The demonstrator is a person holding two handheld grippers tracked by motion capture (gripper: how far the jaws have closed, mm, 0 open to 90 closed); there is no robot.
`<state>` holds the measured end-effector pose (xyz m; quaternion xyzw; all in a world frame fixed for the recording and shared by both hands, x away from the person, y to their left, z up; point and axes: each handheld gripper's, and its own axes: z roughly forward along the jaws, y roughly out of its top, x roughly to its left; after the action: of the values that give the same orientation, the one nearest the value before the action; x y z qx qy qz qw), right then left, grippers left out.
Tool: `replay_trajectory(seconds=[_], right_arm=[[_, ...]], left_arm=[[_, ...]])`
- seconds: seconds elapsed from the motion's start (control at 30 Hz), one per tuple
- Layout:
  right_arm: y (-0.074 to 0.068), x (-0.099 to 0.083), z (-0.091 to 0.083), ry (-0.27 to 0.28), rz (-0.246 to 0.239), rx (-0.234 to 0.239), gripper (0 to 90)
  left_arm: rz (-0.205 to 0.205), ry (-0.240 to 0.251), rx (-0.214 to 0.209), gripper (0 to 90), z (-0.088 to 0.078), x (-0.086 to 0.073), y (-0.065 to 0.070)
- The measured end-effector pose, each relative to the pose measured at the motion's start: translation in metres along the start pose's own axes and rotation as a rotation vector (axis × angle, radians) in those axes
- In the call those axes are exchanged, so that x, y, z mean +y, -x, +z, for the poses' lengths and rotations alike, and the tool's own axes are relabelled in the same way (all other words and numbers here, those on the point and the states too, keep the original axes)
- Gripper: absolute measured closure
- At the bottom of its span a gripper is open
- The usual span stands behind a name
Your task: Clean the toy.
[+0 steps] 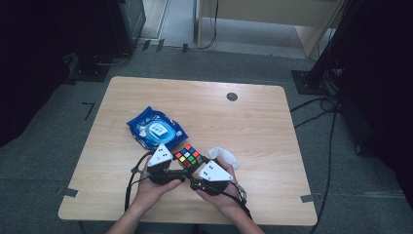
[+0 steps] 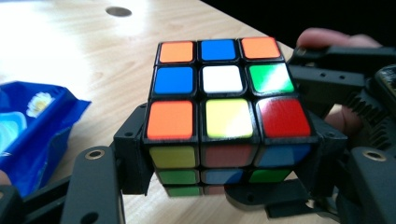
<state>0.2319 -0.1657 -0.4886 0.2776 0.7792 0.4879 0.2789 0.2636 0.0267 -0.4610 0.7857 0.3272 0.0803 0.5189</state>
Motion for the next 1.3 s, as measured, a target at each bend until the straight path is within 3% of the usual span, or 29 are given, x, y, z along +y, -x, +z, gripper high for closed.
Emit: replay_trajectory(seconds=[0.07,0.1,0.2,0.33,0.37,0.43,0.5,0.6,0.73,0.77,0.8,0.9,0.97,1.07,1.13,1.2,1.27,1.3], right_arm=[[-0.002,-0.001,-0.002,-0.008,-0.106,-0.032,34.3],[-0.002,-0.001,-0.002,-0.01,-0.132,-0.033,34.2],[0.001,0.0,-0.004,-0.011,-0.141,-0.019,33.6],[0.011,-0.001,-0.004,-0.061,-0.154,-0.004,28.0],[0.014,-0.002,-0.005,-0.076,-0.152,-0.023,33.4],[0.023,-0.004,-0.006,-0.101,-0.125,-0.074,34.1],[0.037,-0.003,-0.009,-0.096,-0.022,-0.084,36.1],[0.053,0.001,-0.018,-0.048,0.231,-0.048,38.2],[0.064,0.011,-0.031,0.032,0.557,0.042,30.6],[0.064,0.011,-0.031,0.032,0.557,0.042,30.6],[0.067,0.013,-0.033,0.07,0.746,0.135,23.8],[0.063,0.014,-0.029,0.073,0.896,0.239,18.6],[0.059,0.013,-0.024,0.054,0.954,0.289,17.3],[0.054,0.01,-0.017,0.019,0.998,0.318,17.5],[0.052,0.008,-0.014,-0.008,1.017,0.315,23.1],[0.051,0.006,-0.013,0.0,1.032,0.331,27.5],[0.051,0.005,-0.014,-0.001,1.035,0.328,28.7],[0.052,0.005,-0.015,0.006,1.038,0.317,33.6]], left_arm=[[0.008,-0.009,-0.003,33.8,0.001,0.0,0.001],[0.016,-0.003,0.002,33.8,0.001,0.0,0.002],[0.051,0.015,0.031,34.0,-0.001,0.0,0.006],[0.04,0.059,0.056,34.1,-0.007,0.001,0.001],[0.04,0.064,0.066,34.1,-0.009,0.001,0.0],[0.04,0.068,0.087,34.1,-0.011,0.0,-0.004],[0.027,0.081,0.097,34.1,-0.012,-0.001,-0.007],[0.034,0.096,0.112,34.2,-0.012,-0.002,-0.007],[0.063,0.113,0.135,34.1,-0.01,-0.004,-0.001],[0.063,0.113,0.135,34.1,-0.01,-0.004,-0.001],[0.077,0.116,0.14,34.1,-0.008,-0.005,0.002],[0.124,0.113,0.148,34.1,-0.003,-0.007,0.011],[0.154,0.118,0.154,34.1,-0.001,-0.008,0.018],[0.193,0.127,0.157,34.1,0.001,-0.009,0.025],[0.204,0.123,0.145,34.1,0.002,-0.009,0.026],[0.214,0.121,0.145,34.1,0.003,-0.011,0.027],[0.207,0.111,0.134,34.0,0.004,-0.011,0.026],[0.205,0.097,0.133,34.0,0.005,-0.011,0.026]])
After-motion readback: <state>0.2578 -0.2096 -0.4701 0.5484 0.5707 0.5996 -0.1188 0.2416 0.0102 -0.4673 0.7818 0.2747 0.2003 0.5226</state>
